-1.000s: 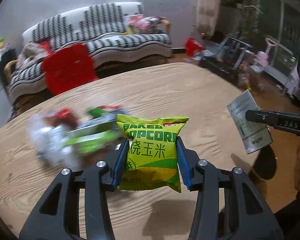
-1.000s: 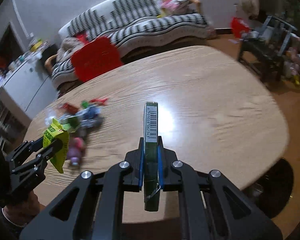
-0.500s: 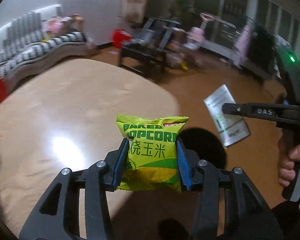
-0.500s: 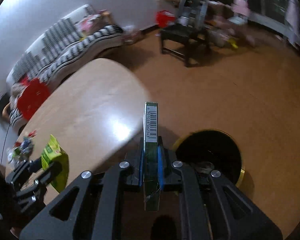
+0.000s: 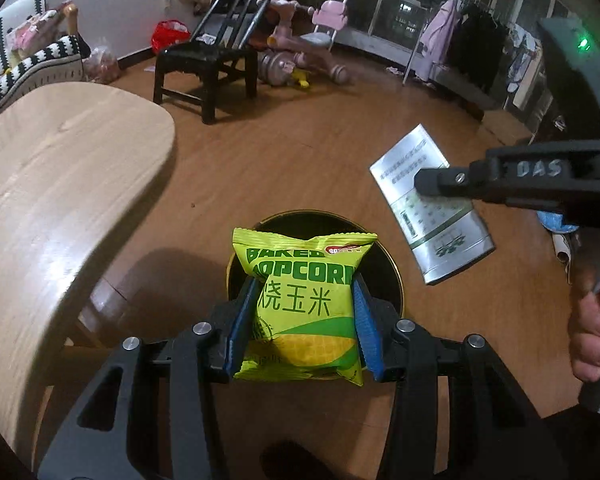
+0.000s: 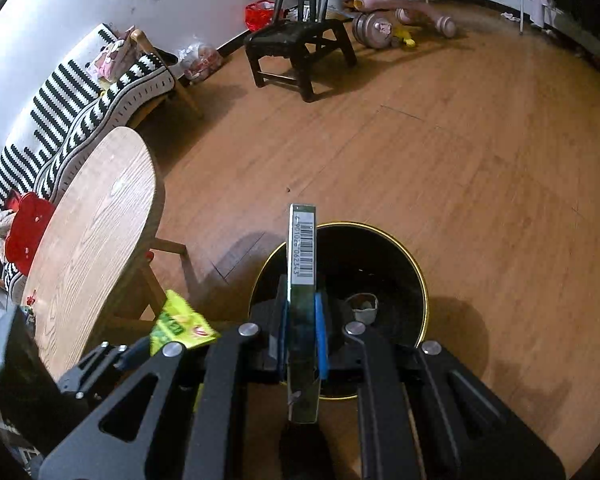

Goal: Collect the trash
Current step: 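Carry both items over the black bin and open both tools to drop them, then return both tools to the trash pile on the table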

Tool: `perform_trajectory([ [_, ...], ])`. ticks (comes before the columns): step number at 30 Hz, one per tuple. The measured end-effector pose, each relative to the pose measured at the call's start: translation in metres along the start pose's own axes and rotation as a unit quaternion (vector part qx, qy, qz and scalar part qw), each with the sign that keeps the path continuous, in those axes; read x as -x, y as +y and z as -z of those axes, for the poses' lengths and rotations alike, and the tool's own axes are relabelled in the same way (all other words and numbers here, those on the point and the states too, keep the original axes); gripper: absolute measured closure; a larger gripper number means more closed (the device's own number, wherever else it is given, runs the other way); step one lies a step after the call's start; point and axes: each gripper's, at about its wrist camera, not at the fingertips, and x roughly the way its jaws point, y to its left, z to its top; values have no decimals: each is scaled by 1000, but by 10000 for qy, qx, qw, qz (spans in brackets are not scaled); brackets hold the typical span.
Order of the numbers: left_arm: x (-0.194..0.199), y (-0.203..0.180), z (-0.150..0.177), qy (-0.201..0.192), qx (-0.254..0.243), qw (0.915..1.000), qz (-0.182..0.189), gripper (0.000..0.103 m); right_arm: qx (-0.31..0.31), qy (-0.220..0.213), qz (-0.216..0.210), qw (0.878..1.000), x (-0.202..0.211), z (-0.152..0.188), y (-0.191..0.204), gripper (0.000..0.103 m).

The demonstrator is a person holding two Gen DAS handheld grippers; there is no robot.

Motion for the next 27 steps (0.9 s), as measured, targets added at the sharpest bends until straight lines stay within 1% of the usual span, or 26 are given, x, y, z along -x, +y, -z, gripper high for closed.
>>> perform_trajectory([
  [4,-14,0,-4,67,78,9999,23,57,-34,13,18,10000,-1,1,0,91],
  [8,-26,1,-9,-5,111,9999,35,57,-87,45,65,9999,-1,3,-1,91],
  [10,-34,2,-13,-15,127,9999,42,50,-151,55,100,9998,-3,1,-2,90],
  [11,-36,3,-14,-31,160,9999,43,40,-187,102,102,9997,-4,1,-3,88],
  [12,-36,4,-14,-56,195,9998,77,37,-215,129,102,9996,-5,1,-4,84],
  [13,-35,5,-13,-77,209,9997,119,36,-232,148,108,9996,-5,1,-4,68],
  [14,-34,4,-14,-93,196,9997,139,31,-227,116,113,9996,-4,2,-3,57],
  [15,-33,4,-14,-106,196,9997,131,28,-208,29,154,9997,0,2,0,39],
  [16,-30,4,-14,-139,203,9996,139,27,-182,-28,167,9997,2,2,2,37],
  [19,-18,3,-15,-148,225,9994,202,23,-127,-113,98,9998,11,1,10,37],
  [21,-2,5,-14,-222,233,9992,216,16,-106,-193,14,9998,19,1,20,37],
  [23,21,11,-10,-329,241,9991,135,11,-5,-342,-31,9994,28,0,34,31],
  [24,30,16,-7,-373,232,9990,103,11,104,-442,-54,9990,33,0,45,26],
  [25,48,24,-4,-432,222,9988,9,10,230,-522,-104,9983,38,0,58,24],
  [27,79,41,4,-524,262,9981,-199,9,452,-599,-251,9969,45,1,84,23],
])
